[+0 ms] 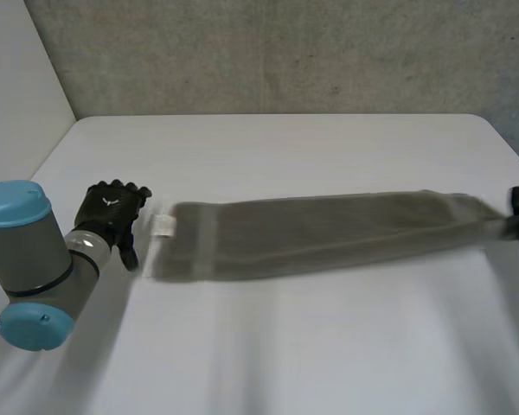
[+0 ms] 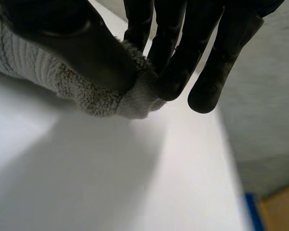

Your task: Fold the towel.

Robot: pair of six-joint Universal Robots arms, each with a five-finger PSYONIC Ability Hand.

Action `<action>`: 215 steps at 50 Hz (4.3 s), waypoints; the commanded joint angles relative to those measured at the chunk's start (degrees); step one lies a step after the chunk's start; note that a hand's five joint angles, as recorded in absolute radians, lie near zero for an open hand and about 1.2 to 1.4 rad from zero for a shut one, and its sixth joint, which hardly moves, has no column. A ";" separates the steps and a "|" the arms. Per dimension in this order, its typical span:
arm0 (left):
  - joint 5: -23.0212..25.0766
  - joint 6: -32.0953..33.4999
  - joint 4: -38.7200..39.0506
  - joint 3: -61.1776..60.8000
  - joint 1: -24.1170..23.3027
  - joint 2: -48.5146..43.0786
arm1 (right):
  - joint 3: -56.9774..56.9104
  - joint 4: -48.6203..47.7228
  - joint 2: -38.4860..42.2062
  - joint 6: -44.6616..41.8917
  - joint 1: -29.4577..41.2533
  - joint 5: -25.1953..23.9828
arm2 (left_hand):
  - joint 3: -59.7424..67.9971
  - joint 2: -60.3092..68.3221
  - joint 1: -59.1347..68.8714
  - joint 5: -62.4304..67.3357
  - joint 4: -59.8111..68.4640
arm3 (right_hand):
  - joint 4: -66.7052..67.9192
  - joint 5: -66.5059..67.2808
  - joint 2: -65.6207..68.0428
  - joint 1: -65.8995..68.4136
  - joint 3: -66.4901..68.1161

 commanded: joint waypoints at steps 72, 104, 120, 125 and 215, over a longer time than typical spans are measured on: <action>-2.38 -11.12 0.92 10.82 -22.56 -2.46 | 8.32 2.98 -4.76 6.13 32.48 -3.04 | -1.59 -1.75 -2.13 -12.12 -1.81 | -60.76 -59.71 -56.35 -59.66 -60.76; -10.46 -9.44 -2.76 11.70 -23.27 -5.02 | 4.29 -5.28 -0.45 -3.87 31.86 12.16 | -1.93 -2.09 -2.46 -12.45 -2.15 | 3.10 4.15 7.51 4.20 3.10; -13.63 -14.28 -4.97 10.30 -14.67 8.95 | -16.10 -4.40 7.27 -15.39 50.39 1.47 | -2.10 -2.26 -2.63 -12.62 -2.32 | 3.10 4.15 7.51 4.20 3.10; -13.54 -14.37 -5.05 10.03 -13.16 10.19 | -18.22 -4.40 12.80 -16.89 54.44 -8.64 | -2.10 -2.26 -2.63 -12.62 -2.32 | 3.10 4.15 7.51 4.20 3.10; -9.41 -16.92 -19.38 5.37 -15.18 27.86 | -7.06 15.11 -22.16 20.63 37.40 21.65 | -3.78 -3.94 -4.32 -14.31 -4.00 | -66.90 -65.85 -62.49 -65.80 -66.90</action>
